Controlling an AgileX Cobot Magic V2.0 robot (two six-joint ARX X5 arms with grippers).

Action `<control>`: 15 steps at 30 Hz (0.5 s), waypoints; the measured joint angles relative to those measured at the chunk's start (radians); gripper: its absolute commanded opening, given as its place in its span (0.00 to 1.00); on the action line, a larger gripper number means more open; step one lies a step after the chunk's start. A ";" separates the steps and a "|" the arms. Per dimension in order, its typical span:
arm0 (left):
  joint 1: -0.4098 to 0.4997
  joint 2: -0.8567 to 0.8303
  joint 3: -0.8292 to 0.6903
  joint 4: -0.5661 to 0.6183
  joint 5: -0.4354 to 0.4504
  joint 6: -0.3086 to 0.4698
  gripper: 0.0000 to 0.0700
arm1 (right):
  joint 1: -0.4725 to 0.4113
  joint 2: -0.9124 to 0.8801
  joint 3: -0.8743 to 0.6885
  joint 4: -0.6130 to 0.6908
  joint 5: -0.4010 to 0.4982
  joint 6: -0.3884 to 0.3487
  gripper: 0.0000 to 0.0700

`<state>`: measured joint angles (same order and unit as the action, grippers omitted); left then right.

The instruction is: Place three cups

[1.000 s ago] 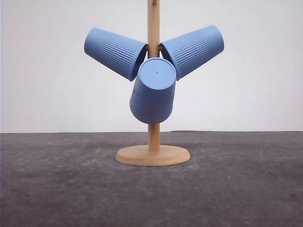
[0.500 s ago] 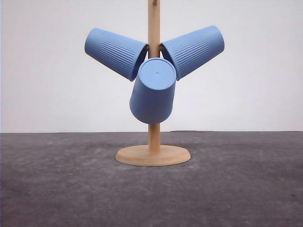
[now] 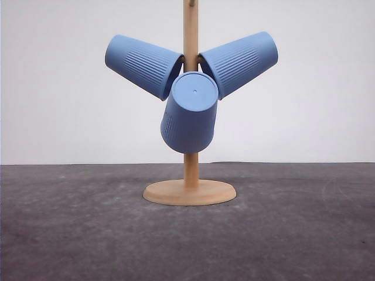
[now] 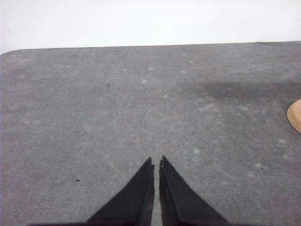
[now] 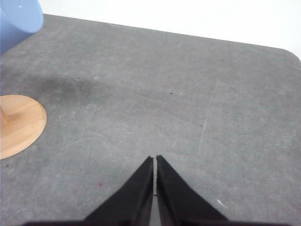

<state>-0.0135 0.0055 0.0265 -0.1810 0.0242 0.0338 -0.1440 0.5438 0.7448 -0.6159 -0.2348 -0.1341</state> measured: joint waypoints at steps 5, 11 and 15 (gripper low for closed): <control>0.000 0.000 0.000 0.000 0.000 0.000 0.00 | 0.000 0.000 0.000 0.000 0.000 0.000 0.01; 0.000 0.000 0.000 0.000 0.000 0.000 0.00 | 0.018 -0.013 -0.024 0.045 0.011 -0.006 0.01; 0.000 0.000 0.000 0.000 0.000 0.000 0.00 | 0.108 -0.077 -0.193 0.248 0.146 0.022 0.01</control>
<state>-0.0135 0.0055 0.0265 -0.1810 0.0242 0.0337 -0.0361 0.4666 0.5518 -0.3677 -0.0890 -0.1120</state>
